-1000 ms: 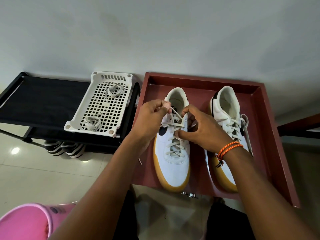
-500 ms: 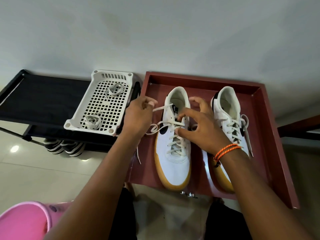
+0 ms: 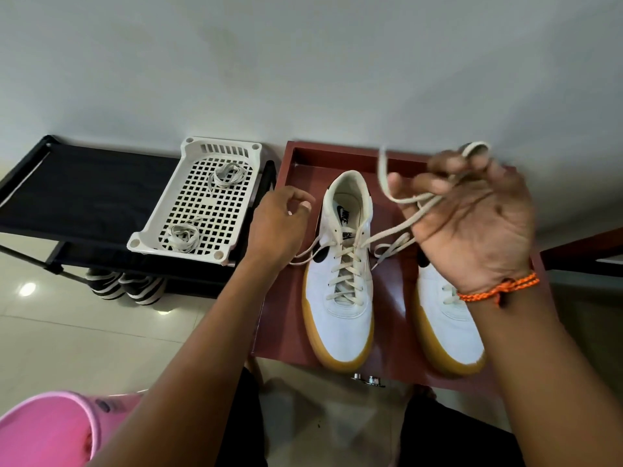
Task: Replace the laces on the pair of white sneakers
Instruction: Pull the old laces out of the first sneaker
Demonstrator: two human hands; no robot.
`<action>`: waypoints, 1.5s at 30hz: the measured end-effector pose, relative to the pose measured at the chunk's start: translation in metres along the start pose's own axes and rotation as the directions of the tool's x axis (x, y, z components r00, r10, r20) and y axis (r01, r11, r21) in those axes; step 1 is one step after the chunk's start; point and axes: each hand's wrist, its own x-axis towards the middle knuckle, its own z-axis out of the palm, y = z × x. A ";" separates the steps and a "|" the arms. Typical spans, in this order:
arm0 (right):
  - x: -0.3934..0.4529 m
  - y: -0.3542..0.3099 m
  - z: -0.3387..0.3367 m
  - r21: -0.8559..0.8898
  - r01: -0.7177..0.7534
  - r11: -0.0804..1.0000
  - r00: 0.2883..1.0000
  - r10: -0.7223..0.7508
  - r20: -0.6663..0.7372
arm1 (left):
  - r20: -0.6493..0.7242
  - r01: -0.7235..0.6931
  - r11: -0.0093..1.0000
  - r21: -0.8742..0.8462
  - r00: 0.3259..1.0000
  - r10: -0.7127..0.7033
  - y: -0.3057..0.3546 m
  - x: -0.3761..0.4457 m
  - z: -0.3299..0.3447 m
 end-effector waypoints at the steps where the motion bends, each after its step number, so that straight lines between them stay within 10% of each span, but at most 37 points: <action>1: 0.000 -0.004 0.004 0.063 0.027 0.998 1.000 -0.027 0.009 | 0.001 -0.001 1.000 0.002 1.000 0.001 -0.001 0.000 0.001; 7: -0.004 -0.020 0.000 -0.019 -0.051 0.999 0.994 0.049 -0.099 | 0.043 -0.042 0.991 0.125 0.998 0.037 0.000 -0.003 0.005; 10: -0.006 -0.002 -0.018 -0.374 -0.283 0.883 0.907 0.119 -0.404 | 0.098 -0.108 0.964 0.244 0.991 0.086 -0.002 -0.008 0.010; 12: -0.007 0.014 -0.031 -0.781 -0.551 0.294 0.821 0.021 -0.571 | 0.094 -0.136 0.944 0.301 0.989 0.112 0.000 -0.011 0.013; 14: -0.013 0.029 -0.040 -0.722 -0.556 -0.412 0.808 -0.065 -0.585 | 0.068 -0.135 0.930 0.342 0.991 0.119 0.001 -0.011 0.015; 15: -0.016 0.033 -0.038 -0.659 -0.551 -0.511 0.809 -0.134 -0.572 | 0.064 -0.129 0.925 0.358 0.991 0.113 0.001 -0.012 0.016; 23: -0.047 0.049 0.018 -0.877 -0.408 -0.254 0.907 -0.221 -0.358 | 0.141 -0.141 0.932 0.334 0.985 0.098 0.004 -0.010 0.015; 40: -0.016 0.100 -0.019 -0.863 -0.423 -0.276 0.903 -0.201 -0.379 | 0.281 -0.186 0.954 0.234 0.953 0.117 0.000 -0.006 0.006; 45: -0.015 0.092 -0.016 -0.838 -0.505 0.206 0.835 -0.130 -0.535 | 0.328 -0.230 0.944 0.238 0.933 0.145 0.005 -0.010 0.001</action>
